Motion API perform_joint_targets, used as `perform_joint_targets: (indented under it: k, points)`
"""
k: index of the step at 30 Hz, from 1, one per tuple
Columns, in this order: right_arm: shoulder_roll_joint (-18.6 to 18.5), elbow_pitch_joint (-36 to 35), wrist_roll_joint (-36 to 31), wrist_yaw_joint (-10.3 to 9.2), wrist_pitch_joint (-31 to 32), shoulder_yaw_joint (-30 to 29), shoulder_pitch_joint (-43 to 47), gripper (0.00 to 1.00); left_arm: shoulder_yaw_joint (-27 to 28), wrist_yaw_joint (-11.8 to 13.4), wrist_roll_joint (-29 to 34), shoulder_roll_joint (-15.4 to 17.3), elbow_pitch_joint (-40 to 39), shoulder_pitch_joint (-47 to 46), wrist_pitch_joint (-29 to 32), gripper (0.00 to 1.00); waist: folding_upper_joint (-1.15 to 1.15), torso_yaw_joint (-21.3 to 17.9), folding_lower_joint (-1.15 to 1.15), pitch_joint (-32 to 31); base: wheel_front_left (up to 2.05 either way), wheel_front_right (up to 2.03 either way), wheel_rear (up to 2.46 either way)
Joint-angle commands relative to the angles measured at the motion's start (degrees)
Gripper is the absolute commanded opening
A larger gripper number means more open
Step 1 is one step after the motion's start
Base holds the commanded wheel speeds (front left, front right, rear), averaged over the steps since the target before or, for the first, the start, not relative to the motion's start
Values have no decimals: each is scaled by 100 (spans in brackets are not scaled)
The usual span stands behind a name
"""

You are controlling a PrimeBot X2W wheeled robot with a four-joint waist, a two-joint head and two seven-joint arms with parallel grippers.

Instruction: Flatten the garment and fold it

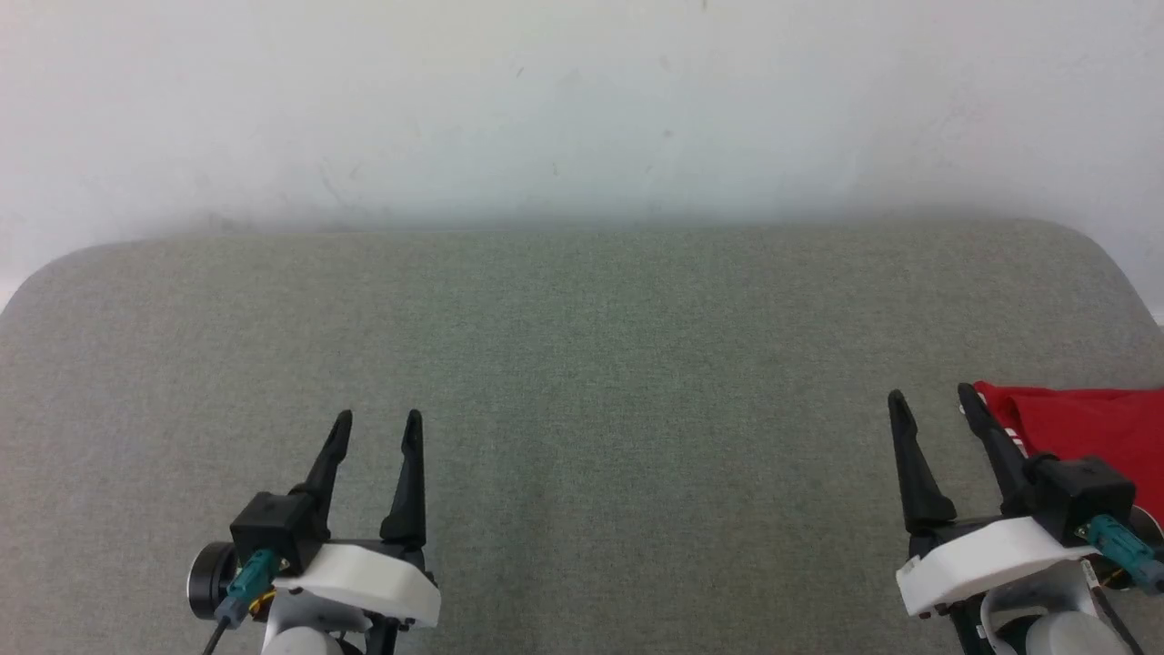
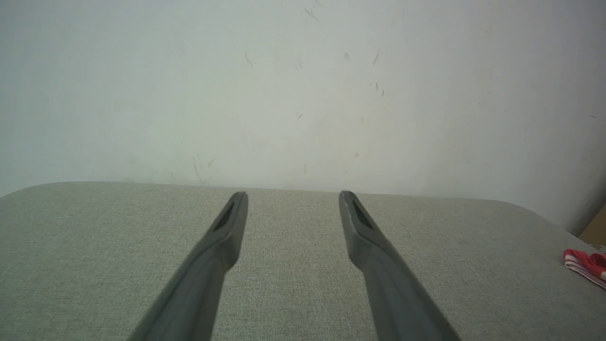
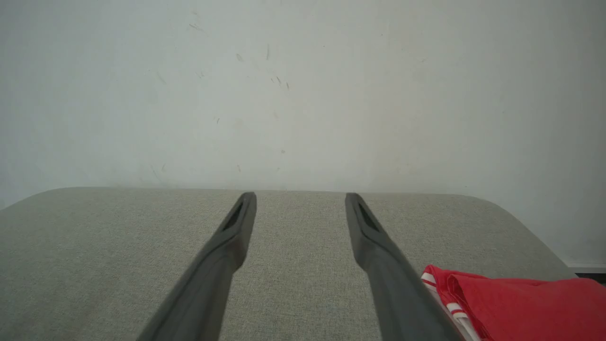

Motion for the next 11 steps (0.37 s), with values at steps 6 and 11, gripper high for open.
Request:
perform_joint_targets:
  k: [6,11]
  points:
    - [22,-3,65,-12,-22,23,33,100,-34,8,-73,-28,81,96,-27,100,0,-5,0,7,0,0,0]
    - [-5,5,31,0,8,4,-1,0,-26,0,-58,3,92,-4,10,0,0,-6,0,5,0,0,0]
